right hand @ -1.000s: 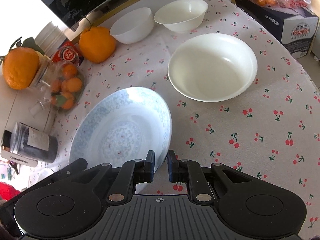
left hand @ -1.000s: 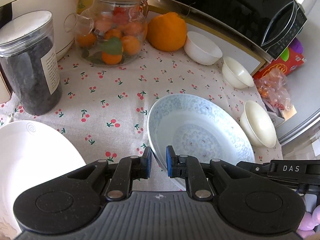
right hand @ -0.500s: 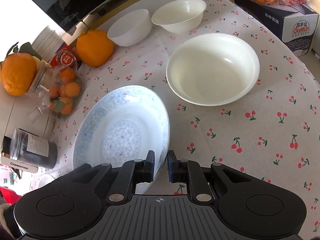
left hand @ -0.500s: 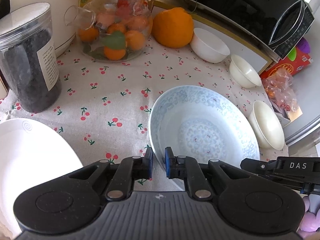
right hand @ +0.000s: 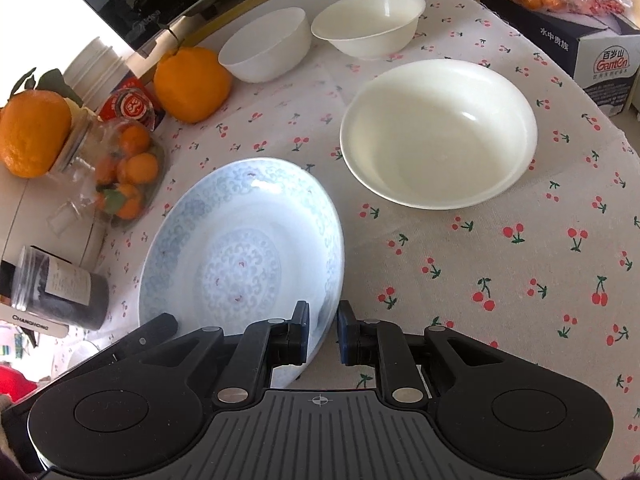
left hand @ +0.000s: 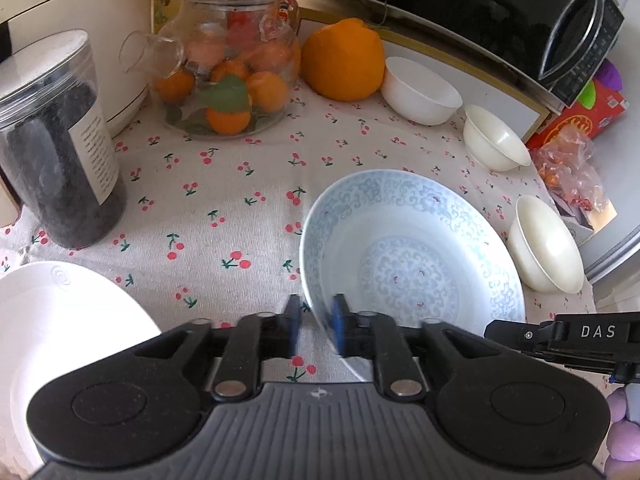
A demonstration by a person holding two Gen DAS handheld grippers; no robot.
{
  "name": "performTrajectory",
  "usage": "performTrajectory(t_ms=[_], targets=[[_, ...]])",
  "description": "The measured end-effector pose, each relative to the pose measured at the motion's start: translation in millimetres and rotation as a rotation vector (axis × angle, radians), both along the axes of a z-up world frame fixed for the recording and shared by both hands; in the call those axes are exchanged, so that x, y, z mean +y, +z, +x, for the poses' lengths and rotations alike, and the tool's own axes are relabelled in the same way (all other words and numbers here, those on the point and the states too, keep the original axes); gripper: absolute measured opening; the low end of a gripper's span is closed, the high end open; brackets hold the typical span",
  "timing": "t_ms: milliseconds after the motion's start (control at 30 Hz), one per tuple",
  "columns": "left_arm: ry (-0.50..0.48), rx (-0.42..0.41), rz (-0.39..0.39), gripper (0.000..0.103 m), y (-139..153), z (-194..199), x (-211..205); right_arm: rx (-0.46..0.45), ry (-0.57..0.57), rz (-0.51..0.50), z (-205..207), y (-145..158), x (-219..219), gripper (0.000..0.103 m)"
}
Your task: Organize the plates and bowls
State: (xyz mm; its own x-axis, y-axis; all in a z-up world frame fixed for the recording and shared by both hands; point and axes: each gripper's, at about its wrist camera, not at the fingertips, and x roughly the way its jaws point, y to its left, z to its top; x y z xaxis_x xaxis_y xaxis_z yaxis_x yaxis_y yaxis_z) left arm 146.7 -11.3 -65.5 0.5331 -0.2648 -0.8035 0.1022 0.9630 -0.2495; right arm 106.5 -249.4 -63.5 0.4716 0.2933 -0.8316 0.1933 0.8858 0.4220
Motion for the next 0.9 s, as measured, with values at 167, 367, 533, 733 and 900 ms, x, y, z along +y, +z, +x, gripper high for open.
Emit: performTrajectory(t_ms=[167, 367, 533, 733, 900], targets=[[0.011, 0.018, -0.02, 0.04, 6, -4, 7, -0.005, 0.005, 0.014, 0, 4, -4, 0.037], [-0.014, -0.034, -0.009, 0.071, 28, -17, 13, -0.048, 0.044, 0.03, -6, 20, -1, 0.069], [-0.048, -0.057, 0.012, 0.086, 39, -30, 19, -0.079, 0.091, 0.026, -14, 31, 8, 0.073], [-0.063, -0.069, 0.035, 0.096, 46, -50, 33, -0.129, 0.105, -0.005, -27, 46, 9, 0.082], [-0.068, -0.092, 0.057, 0.102, 52, -68, 45, -0.156, 0.108, -0.002, -39, 55, 6, 0.084]])
